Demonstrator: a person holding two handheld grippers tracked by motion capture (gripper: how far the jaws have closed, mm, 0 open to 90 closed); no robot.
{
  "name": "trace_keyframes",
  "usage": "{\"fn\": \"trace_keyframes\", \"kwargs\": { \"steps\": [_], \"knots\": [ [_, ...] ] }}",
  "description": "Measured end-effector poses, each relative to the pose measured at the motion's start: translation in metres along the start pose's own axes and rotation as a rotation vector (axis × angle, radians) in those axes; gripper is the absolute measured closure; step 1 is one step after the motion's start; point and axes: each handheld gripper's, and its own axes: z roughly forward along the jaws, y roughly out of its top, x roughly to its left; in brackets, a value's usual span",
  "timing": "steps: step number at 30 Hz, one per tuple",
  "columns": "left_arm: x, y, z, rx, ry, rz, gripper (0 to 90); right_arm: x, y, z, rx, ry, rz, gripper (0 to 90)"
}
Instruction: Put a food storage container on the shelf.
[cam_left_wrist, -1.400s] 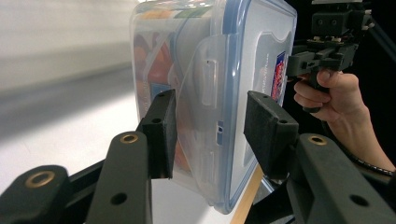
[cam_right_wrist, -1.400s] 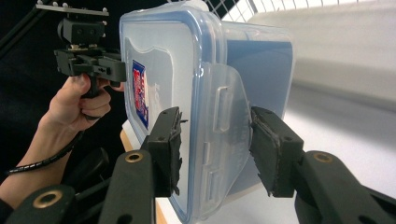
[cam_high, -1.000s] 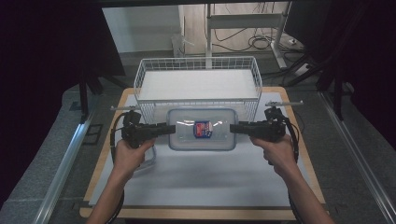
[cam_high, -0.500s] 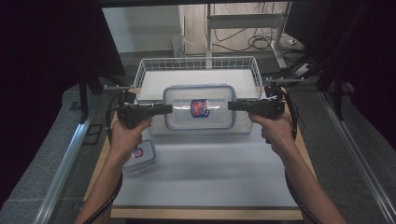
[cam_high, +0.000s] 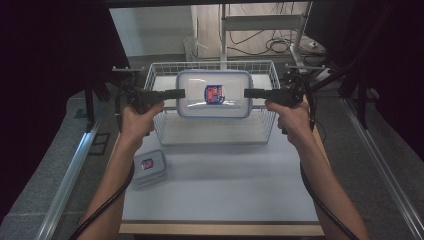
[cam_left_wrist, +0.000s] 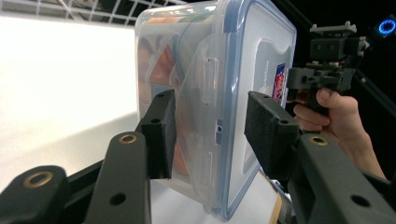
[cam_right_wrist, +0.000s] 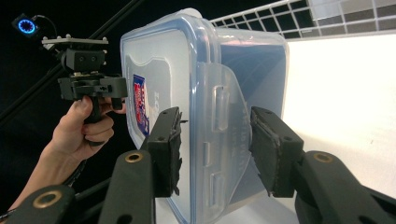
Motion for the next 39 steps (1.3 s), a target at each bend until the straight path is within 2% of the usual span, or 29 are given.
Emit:
{"fn": "trace_keyframes", "kwargs": {
  "steps": [15, 19, 25, 30, 35, 39],
  "knots": [
    [0.024, 0.019, 0.008, -0.034, 0.012, -0.036, 54.4, -0.018, 0.026, 0.021, -0.029, -0.011, 0.035, 54.6],
    [0.027, 0.022, 0.011, -0.030, 0.027, -0.047, 53.8, -0.022, 0.031, 0.026, -0.027, -0.020, 0.044, 54.3],
    [0.028, 0.025, 0.012, -0.026, 0.037, -0.055, 53.7, -0.028, 0.034, 0.029, -0.032, -0.009, 0.070, 54.2],
    [0.028, 0.026, 0.014, -0.038, 0.050, -0.053, 53.0, -0.030, 0.034, 0.031, -0.044, -0.020, 0.052, 53.0],
    [0.028, 0.025, 0.018, -0.051, 0.068, -0.048, 51.2, -0.027, 0.036, 0.035, -0.042, -0.062, 0.018, 49.8],
    [0.029, 0.025, 0.021, -0.065, 0.082, -0.043, 48.7, -0.028, 0.036, 0.040, -0.054, -0.086, 0.013, 47.0]
  ]
}}
